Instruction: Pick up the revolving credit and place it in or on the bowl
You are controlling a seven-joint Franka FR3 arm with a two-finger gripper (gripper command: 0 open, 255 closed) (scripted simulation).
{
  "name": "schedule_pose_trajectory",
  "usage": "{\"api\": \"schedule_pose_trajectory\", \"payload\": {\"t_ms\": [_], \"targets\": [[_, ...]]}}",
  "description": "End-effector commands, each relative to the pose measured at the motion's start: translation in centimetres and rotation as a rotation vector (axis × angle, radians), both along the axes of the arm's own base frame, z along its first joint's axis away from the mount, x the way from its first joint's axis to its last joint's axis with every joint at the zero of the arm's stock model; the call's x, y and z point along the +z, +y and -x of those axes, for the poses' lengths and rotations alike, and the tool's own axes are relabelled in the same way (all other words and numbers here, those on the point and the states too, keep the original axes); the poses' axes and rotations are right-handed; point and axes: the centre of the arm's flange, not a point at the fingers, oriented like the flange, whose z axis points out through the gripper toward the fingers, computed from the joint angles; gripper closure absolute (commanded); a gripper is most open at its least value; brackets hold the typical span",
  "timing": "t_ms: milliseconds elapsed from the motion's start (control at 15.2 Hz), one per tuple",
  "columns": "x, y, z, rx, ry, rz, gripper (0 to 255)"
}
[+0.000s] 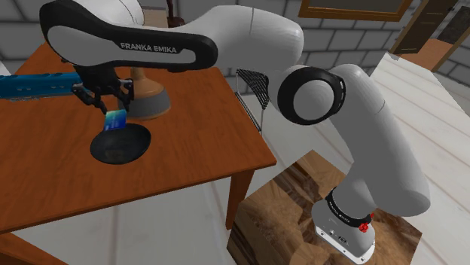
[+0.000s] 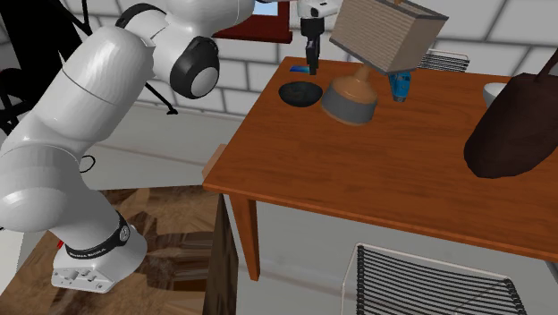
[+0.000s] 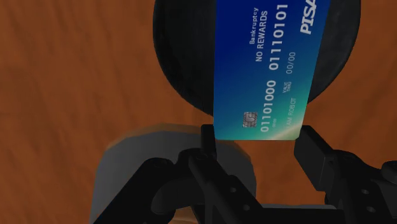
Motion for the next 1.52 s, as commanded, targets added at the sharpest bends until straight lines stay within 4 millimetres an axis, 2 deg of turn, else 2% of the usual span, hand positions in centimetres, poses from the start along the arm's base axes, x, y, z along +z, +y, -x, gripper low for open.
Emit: {"api": "schedule_pose_trajectory", "payload": {"t_ms": [0,924,1452], "targets": [[-0.4,0.8,0.0,-0.005,0.001,0.004,255],[-8.2,0.8,0.0,-0.005,0.001,0.004,255],[-8.2,0.8,0.0,-0.005,0.001,0.004,255]]}}
